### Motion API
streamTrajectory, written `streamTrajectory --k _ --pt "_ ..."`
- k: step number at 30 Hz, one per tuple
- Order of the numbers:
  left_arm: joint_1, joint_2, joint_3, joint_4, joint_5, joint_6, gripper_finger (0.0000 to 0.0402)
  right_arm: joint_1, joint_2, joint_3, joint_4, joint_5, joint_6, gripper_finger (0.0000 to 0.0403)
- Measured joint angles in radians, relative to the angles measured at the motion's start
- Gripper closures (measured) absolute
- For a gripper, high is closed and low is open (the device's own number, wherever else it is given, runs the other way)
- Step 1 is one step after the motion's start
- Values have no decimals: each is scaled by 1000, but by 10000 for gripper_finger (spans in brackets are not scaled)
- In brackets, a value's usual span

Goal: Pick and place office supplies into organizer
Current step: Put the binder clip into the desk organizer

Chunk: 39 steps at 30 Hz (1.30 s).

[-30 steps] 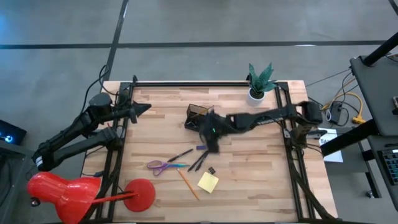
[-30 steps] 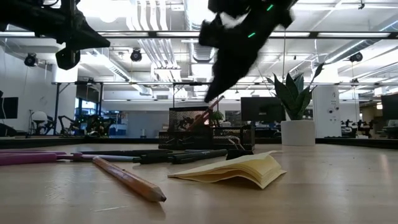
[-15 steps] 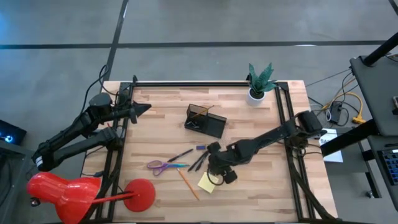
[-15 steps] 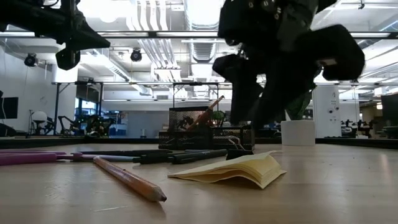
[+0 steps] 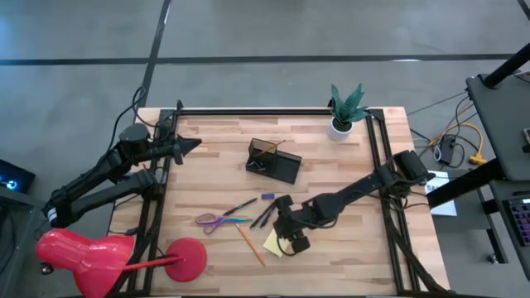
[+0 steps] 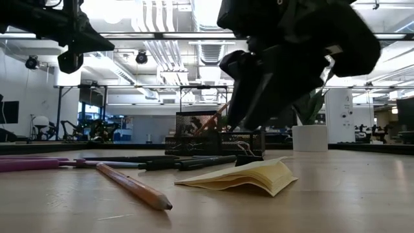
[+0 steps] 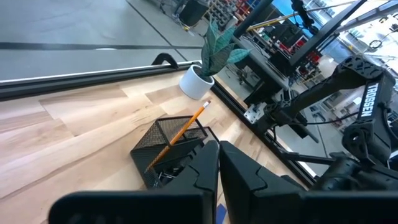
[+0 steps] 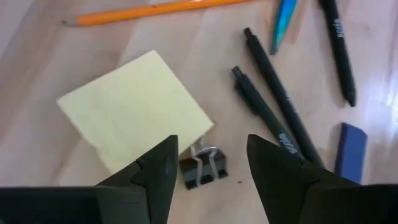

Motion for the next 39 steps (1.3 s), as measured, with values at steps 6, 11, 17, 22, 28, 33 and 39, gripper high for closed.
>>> streamTrajectory --k 6,11,17,22,28,33,39 --pt "0 0 0 -1 0 0 402 -3 17 -6 9 -20 -20 220" --pt "1 -2 0 -2 0 1 402 -3 75 3 12 -21 -21 220" --pt "0 -3 0 -3 8 1 402 -8 79 35 15 -13 9 220" --pt "0 0 0 -3 8 2 402 -13 79 49 -53 -12 -4 230" --pt "0 0 0 -3 8 10 402 -14 80 45 -77 -16 3 249" --pt "0 0 0 -4 8 10 402 -15 80 47 -77 -15 9 270" --pt "0 0 0 -4 8 10 402 -15 80 46 -91 -16 11 319"
